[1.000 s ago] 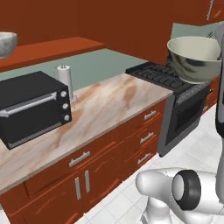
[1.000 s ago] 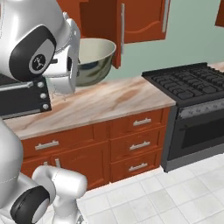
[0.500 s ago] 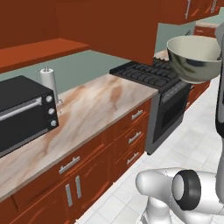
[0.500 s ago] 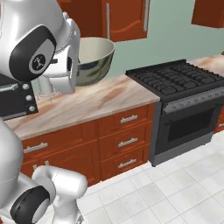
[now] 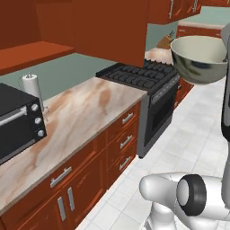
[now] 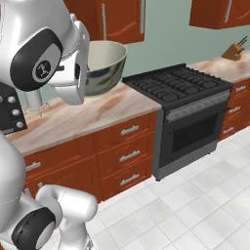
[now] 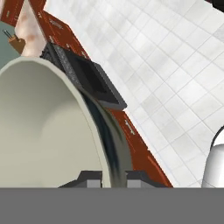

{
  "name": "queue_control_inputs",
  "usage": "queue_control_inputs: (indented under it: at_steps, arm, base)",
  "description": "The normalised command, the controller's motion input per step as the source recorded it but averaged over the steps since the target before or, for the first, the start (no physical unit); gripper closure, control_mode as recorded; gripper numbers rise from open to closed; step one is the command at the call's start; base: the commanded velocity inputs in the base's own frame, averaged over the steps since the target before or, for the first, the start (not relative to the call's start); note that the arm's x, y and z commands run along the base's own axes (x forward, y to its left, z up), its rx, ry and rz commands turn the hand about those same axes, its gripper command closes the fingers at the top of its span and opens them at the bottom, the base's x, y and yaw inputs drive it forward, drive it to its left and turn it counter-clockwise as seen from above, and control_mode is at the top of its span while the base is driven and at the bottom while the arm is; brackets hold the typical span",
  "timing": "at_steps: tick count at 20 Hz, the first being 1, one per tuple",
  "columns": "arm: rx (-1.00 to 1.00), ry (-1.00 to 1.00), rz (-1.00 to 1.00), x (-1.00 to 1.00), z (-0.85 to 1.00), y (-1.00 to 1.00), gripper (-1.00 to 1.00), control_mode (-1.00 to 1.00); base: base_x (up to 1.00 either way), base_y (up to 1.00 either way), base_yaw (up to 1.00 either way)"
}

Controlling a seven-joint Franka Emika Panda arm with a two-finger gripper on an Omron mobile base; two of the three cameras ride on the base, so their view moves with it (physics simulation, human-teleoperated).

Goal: Move the bowls from the cabinet to the plates on the dining table.

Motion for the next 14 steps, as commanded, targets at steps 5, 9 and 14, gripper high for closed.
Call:
queue_control_inputs:
  at_steps: [5,9,14]
  arm:
    - [0.00,0.00,0.00,0.00,0.00,0.00,1.00,1.00]
    - [0.00,0.00,0.00,0.00,0.00,0.00,1.00,1.00]
    - [0.00,0.00,0.00,0.00,0.00,0.00,1.00,1.00]
  base:
    - [0.00,0.00,-0.25]
    - [0.00,0.00,-0.25]
    - [0.00,0.00,-0.25]
